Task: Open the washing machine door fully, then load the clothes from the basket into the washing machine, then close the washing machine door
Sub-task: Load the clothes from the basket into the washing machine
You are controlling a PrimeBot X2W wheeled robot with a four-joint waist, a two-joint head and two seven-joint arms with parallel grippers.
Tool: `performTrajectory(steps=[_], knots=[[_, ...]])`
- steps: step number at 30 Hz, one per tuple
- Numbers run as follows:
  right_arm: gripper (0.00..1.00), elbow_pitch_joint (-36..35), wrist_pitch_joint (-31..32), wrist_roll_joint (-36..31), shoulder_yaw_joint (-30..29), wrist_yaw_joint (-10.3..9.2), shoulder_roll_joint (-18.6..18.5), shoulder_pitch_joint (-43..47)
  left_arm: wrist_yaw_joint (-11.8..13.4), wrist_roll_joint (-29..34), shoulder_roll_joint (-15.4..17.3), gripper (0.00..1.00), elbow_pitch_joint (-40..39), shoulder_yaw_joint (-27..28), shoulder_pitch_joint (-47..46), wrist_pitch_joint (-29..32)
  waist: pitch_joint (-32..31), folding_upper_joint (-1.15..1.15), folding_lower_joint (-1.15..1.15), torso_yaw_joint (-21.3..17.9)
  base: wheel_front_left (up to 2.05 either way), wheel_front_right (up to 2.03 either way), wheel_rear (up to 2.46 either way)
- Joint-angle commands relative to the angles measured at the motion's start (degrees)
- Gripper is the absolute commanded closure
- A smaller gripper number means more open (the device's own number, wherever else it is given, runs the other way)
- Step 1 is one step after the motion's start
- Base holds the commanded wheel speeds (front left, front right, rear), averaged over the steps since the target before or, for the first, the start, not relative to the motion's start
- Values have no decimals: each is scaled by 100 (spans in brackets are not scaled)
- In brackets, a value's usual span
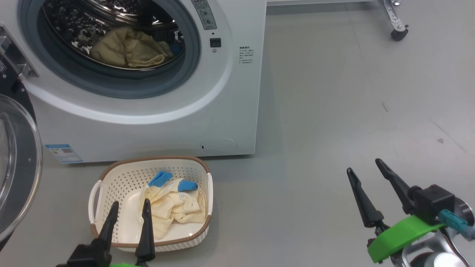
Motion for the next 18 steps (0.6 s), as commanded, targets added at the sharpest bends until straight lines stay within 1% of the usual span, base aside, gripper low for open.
performTrajectory(steps=[1,12,18], knots=[[0,-243,2,-6,115,20,-36,-197,1388,53,101,0,-208,208,-244,-14,22,0,0,-1,0,0,0],[0,-301,-33,50,36,20,-36,-273,1391,90,114,0,-148,199,-415,-15,188,0,0,-32,0,0,0],[0,-351,-83,91,-14,20,-36,-404,1321,60,109,0,5,247,-833,43,492,0,0,-61,0,0,0]])
